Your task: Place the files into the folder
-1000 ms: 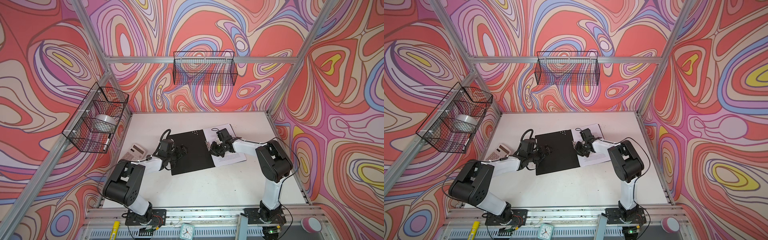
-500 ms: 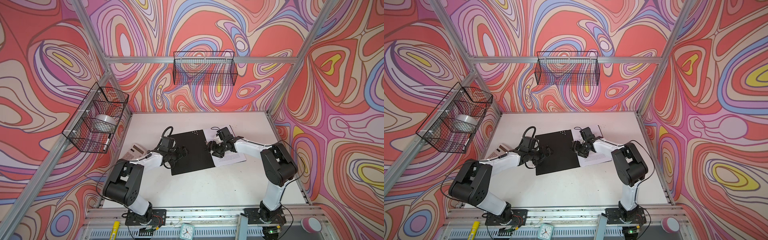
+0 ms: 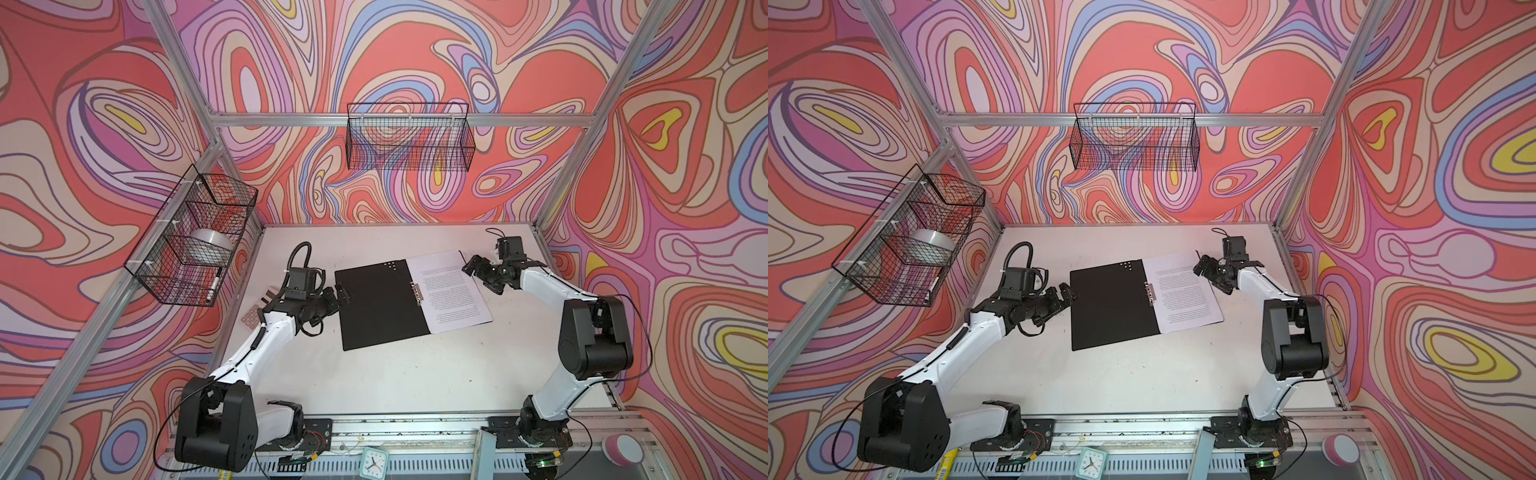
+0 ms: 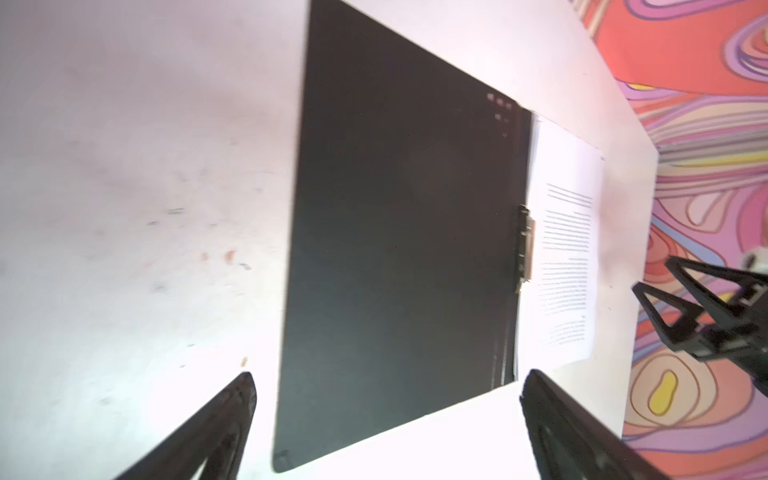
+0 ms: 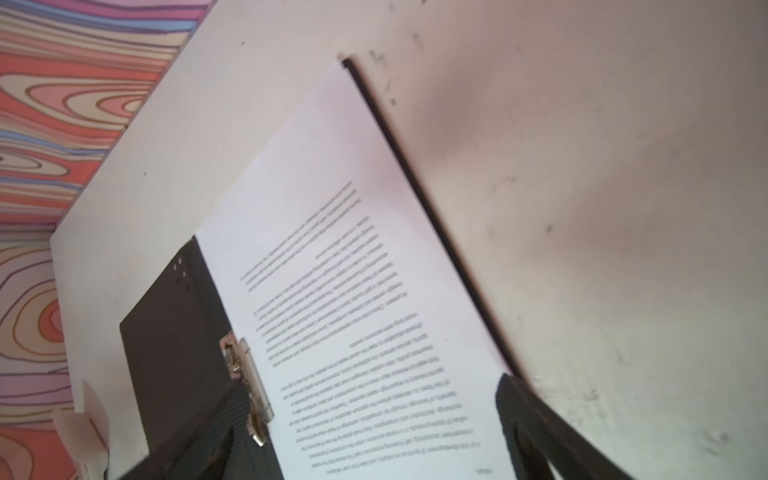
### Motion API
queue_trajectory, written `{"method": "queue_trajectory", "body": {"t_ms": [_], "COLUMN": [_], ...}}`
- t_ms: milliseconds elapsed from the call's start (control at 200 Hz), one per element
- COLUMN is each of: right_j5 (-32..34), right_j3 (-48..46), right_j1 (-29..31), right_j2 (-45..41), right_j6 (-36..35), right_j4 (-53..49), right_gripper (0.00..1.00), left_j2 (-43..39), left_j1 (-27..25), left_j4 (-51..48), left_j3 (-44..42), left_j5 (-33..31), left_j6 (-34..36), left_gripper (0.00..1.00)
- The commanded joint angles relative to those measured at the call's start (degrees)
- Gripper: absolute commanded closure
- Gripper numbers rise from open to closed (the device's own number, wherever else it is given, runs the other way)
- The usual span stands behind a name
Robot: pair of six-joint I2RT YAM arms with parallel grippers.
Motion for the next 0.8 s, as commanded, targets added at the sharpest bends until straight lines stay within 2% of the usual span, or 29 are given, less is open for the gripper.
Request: {"method": "queue_trajectory", "body": {"t_ms": [0, 270, 401, 796], "right_j5": [0.62, -1.64, -4.86, -8.95], "right_j3": [0.44, 2.17, 2.28, 0.25], "right_j1": [-1.49, -3.12, -3.12, -3.12], "right_j2": [3.48, 9.44, 11.03, 10.82], "right_j6": [-0.81, -1.25, -1.58, -1.80], "right_j4": [2.77, 5.08, 5.09, 5.00], "right_gripper": [0.02, 0.03, 0.04, 0.06], "left_j2": [2.68, 11.65, 15.69, 24.10], "left_j1": [2.19, 2.32, 2.32, 2.22], "left_j4": [-3.57, -4.98, -7.06, -5.55], "left_j3": [-0.42, 4.34, 7.08, 8.89], "left_j5": [1.85, 2.58, 2.57, 7.58], "left_j6": [2.78, 6.37, 8.37, 9.54], "left_gripper": [0.00, 0.00, 0.00, 0.00]}}
